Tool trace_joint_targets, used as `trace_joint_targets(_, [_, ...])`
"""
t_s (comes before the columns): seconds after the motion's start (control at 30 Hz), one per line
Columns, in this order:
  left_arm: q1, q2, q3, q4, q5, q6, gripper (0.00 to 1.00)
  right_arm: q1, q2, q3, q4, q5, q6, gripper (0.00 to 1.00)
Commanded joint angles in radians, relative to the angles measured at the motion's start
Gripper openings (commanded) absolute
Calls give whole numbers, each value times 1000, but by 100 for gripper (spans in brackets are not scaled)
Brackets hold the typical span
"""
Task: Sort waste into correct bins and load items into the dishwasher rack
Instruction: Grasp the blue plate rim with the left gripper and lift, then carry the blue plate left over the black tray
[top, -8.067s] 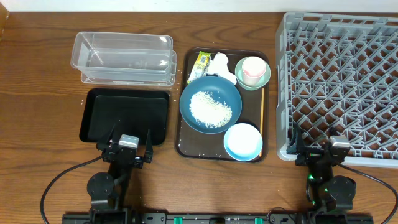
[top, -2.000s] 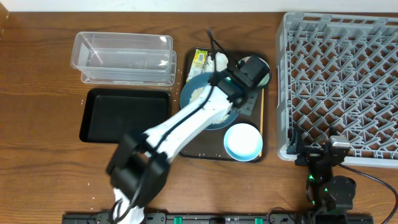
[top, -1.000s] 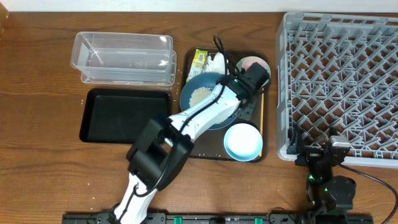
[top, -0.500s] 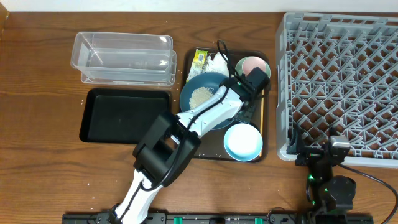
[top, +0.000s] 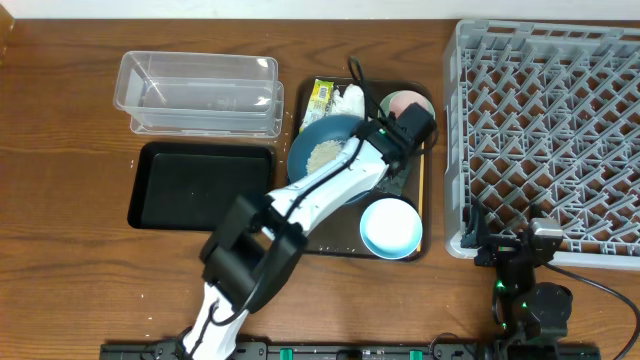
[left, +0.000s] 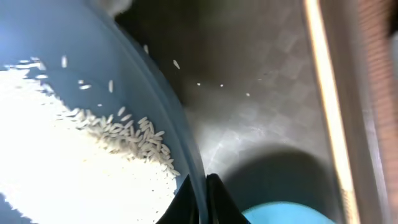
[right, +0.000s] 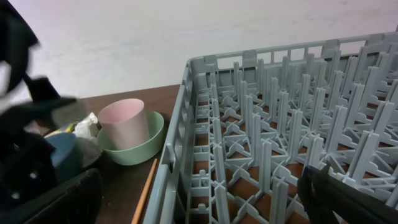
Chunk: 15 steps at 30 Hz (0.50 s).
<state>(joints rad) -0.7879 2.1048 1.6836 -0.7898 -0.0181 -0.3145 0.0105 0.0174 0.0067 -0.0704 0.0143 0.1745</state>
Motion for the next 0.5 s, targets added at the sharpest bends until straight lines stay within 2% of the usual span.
trace_joint_targets(0.0, [1,-89,11,-11,32,-9,6,2,-4,-1,-4,-4,-11,99])
trace_joint_targets(0.47, [48,-274,11,-68,17,-10,6,2,-4,-1,-4,-4,-11,99])
